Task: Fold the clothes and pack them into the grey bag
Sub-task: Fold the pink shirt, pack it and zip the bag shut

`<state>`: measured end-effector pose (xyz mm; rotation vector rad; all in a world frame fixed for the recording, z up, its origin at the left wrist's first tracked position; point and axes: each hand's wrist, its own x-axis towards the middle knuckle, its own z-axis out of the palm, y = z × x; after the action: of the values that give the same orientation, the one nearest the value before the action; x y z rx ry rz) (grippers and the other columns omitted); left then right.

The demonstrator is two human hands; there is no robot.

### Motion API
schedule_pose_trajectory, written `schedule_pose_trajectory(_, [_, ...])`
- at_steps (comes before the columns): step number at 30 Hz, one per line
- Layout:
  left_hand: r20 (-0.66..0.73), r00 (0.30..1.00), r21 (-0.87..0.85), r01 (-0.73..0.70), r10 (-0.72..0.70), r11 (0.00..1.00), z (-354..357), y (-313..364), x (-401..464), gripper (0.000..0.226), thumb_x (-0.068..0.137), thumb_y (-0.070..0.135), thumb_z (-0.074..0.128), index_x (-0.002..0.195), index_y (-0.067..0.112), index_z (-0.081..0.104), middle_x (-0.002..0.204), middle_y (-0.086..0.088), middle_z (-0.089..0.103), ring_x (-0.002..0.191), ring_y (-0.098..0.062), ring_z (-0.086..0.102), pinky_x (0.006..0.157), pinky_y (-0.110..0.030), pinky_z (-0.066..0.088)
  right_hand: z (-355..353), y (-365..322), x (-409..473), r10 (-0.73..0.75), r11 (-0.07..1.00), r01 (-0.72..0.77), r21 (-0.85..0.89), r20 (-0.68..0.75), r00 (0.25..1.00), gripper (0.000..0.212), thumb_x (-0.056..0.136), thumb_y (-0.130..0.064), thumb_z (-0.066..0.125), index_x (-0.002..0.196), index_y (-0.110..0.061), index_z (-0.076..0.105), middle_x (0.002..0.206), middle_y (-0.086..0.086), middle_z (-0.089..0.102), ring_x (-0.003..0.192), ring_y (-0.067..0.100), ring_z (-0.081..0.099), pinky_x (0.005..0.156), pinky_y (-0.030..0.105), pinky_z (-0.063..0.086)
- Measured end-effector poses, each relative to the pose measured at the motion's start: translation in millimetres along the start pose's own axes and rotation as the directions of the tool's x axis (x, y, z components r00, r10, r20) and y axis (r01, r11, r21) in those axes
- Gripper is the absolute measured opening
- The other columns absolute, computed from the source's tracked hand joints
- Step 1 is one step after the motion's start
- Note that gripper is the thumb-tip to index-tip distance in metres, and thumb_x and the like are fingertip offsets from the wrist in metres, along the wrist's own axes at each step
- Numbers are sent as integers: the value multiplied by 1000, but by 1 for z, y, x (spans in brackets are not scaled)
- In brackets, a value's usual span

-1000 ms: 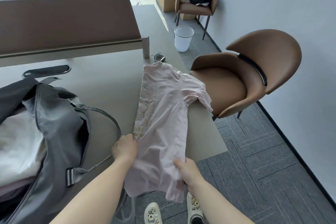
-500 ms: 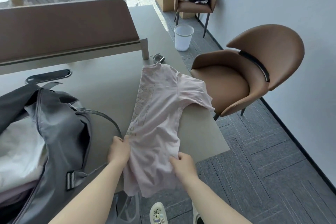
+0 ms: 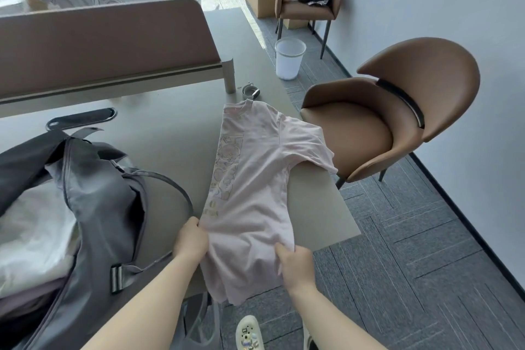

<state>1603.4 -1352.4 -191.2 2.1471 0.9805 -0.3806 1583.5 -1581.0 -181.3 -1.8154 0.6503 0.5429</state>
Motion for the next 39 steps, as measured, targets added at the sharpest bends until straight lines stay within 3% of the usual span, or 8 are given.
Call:
schedule_pose_trajectory(9, [53,993,96,-112,107,989,17,22,-3,24,93,38,54,95,13,52,94,-4,61,90,-27,57,69,-31,38,-31,19,4,39,989,-54,136,104,994,24,86,-10,65,62,-10,61,55,-3,56,60,17,49,57,26,37])
schedule_pose_trajectory(15, [65,996,-278,-37,58,960,25,21,-7,23,93,18,49,73,11,43,69,-5,44,67,-20,38,59,-33,26,-51,22,7,84,961,-160,224,317,945,11,80,-16,70,83,-5,71,75,11,68,69,22,62,65,30,46])
schedule_pose_trajectory(18, [58,998,-152,15,-7,988,26,12,-6,31,94,30,48,68,14,40,68,-8,50,66,-24,45,62,-37,44,-61,25,10,100,972,-134,191,175,979,18,74,-22,73,70,-9,61,60,9,54,55,17,50,57,26,37])
schedule_pose_trajectory(21, [60,998,-6,4,-4,1000,30,18,-15,35,98,41,43,76,14,44,76,-6,55,71,-25,50,60,-34,37,-65,34,12,88,992,-95,79,85,993,32,84,-14,67,58,-12,50,57,9,48,56,17,44,59,28,34])
schedule_pose_trajectory(28, [193,978,-323,-15,81,946,39,18,-15,22,87,27,52,76,9,46,74,-10,48,69,-19,42,62,-32,28,-69,38,9,89,994,-97,58,137,987,51,93,-24,63,46,-18,43,49,0,46,50,16,46,57,28,35])
schedule_pose_trajectory(32, [98,992,-147,-70,85,987,43,10,-20,22,96,18,47,77,7,45,78,-8,51,73,-25,46,60,-34,28,-70,44,13,46,999,-45,-14,88,995,52,89,-18,65,52,-22,28,53,-2,24,57,16,23,57,33,13])
schedule_pose_trajectory(36, [138,990,-52,-33,40,998,41,14,-14,24,93,19,49,73,11,40,75,-8,50,66,-24,42,57,-34,26,-73,39,8,84,996,-90,29,147,985,32,88,-20,66,59,-15,52,60,4,49,62,17,43,57,29,29])
schedule_pose_trajectory(39, [157,987,-239,6,33,971,35,25,-11,20,90,29,57,98,10,54,89,-4,59,80,-22,54,69,-35,40,-75,27,10,151,949,-220,225,287,946,27,86,-25,66,95,-1,73,92,17,72,83,27,64,76,33,47])
